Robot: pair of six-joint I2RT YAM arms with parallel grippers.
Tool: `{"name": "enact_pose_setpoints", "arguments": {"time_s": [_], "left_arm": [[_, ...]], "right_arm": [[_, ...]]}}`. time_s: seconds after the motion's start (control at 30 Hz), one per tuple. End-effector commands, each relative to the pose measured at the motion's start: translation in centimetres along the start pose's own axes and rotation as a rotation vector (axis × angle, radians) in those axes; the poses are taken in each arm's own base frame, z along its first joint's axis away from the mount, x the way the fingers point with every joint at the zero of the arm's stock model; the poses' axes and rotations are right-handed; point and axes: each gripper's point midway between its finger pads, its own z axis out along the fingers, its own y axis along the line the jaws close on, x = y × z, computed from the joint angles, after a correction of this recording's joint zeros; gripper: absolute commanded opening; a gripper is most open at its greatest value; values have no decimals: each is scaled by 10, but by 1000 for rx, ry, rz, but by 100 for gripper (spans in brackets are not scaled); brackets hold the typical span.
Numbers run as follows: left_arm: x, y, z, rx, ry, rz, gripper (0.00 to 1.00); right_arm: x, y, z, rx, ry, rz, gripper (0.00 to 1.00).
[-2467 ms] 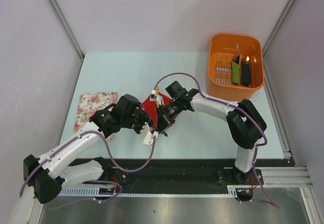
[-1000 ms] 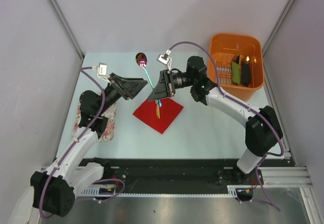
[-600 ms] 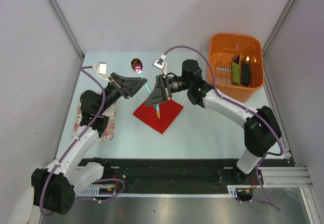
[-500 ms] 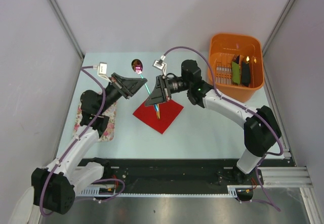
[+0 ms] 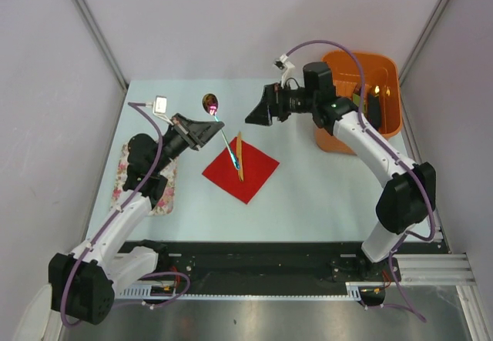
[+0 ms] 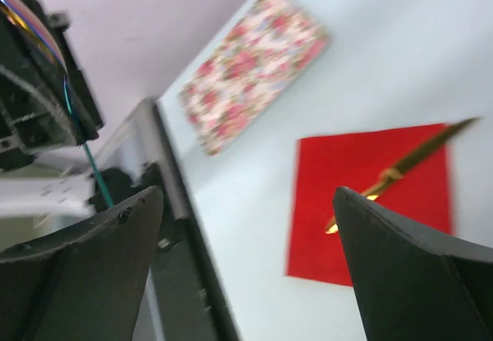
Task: Place the utensils on the paper napkin and roll it up
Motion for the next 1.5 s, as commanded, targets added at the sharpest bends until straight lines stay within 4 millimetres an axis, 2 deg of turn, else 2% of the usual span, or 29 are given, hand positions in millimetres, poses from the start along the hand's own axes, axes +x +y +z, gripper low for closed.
{"name": "enact_pose_setpoints", "arguments": {"time_s": [0.0,0.03,0.07,0.17,0.2,0.27,0.43,0.6,0.77,0.97,1.03,1.2,1.47], "left_arm": [[-4,35,0,-163,-43,-27,0],[3,51,-2,-233,-22,-50,0],[-3,58,-1,-275,-46,-48,0],[5,84,-5,-405,-14,-75,0],[5,84,-5,-416,-8,-79,0],[10,88,-5,-428,8,-111,0],[19,86,-4,-398,14,-163,0],[23,84,-5,-384,18,-176,0],[26,85,-8,-389,26,-172,0],[29,85,-9,-384,25,-173,0],[30,84,-9,-379,27,-175,1],[30,83,-9,-378,28,-175,0],[31,85,-9,-376,25,-180,0]], "right_arm": [[-15,-8,-22,235,-12,-205,94],[-15,-9,-22,266,-12,-215,89],[-14,-10,-19,302,-14,-229,86],[-1,5,-3,313,9,-261,77],[7,15,8,293,27,-274,76],[13,24,17,258,42,-268,73],[34,36,44,190,96,-211,61],[36,35,59,211,99,-220,51],[38,38,70,194,107,-202,48],[41,41,75,190,115,-208,44],[43,38,77,203,117,-209,39],[45,35,83,221,124,-204,35],[43,25,80,287,112,-211,34]]}}
